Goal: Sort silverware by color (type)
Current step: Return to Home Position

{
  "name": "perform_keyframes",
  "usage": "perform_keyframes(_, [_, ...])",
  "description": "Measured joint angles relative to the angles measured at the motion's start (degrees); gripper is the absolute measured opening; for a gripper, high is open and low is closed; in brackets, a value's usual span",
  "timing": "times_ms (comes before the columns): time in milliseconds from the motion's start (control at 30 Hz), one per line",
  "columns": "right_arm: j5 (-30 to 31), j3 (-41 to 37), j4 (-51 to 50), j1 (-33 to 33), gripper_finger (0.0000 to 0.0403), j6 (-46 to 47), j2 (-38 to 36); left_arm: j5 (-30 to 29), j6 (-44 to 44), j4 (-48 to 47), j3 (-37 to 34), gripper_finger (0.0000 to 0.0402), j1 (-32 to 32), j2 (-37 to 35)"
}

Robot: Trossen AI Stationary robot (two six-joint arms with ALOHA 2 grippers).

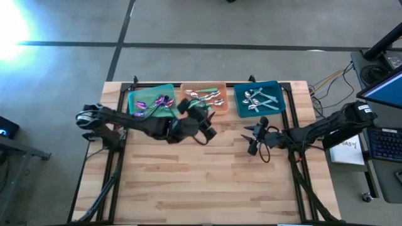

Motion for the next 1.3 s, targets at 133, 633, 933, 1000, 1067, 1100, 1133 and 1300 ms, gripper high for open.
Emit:
perform_keyframes(133, [0.0,-2.1,2.9,-0.1,0.0182,0.1,0.0,-7.6,-0.3,-4.2,0.0,0.0141,-4.5,-2.7])
perform_keyframes(633, [3.6,-7.1,4.2,-0.1,0.0182,6.5,0.0,-17.0,-17.2,-21.1,0.0,0.0141,-12.7,-5.5])
perform_keyframes(933, [3.4,-7.2,4.1,-0.1,0.0182,2.9,0.1,-17.0,-17.3,-21.1,0.0,0.0141,-12.8,-5.5])
perform_keyframes(1000, [3.4,-7.2,4.1,-0.1,0.0182,2.9,0.1,-17.0,-17.3,-21.1,0.0,0.0141,-12.8,-5.5])
perform_keyframes(1067, [3.4,-7.2,4.1,-0.1,0.0182,2.9,0.1,-17.0,-17.3,-21.0,0.0,0.0141,-12.8,-5.5])
perform_keyframes(1100, [3.4,-7.2,4.1,-0.1,0.0182,2.9,0.1,-17.0,-17.3,-21.0,0.0,0.0141,-12.8,-5.5])
perform_keyframes(1133, [3.4,-7.2,4.1,-0.1,0.0182,2.8,0.1,-17.0,-17.3,-21.0,0.0,0.0141,-12.8,-5.5])
perform_keyframes(1300, [3.3,-7.2,3.7,-0.1,0.0182,2.7,-0.6,-15.8,-17.3,-21.3,0.0,0.0141,-13.0,-5.5])
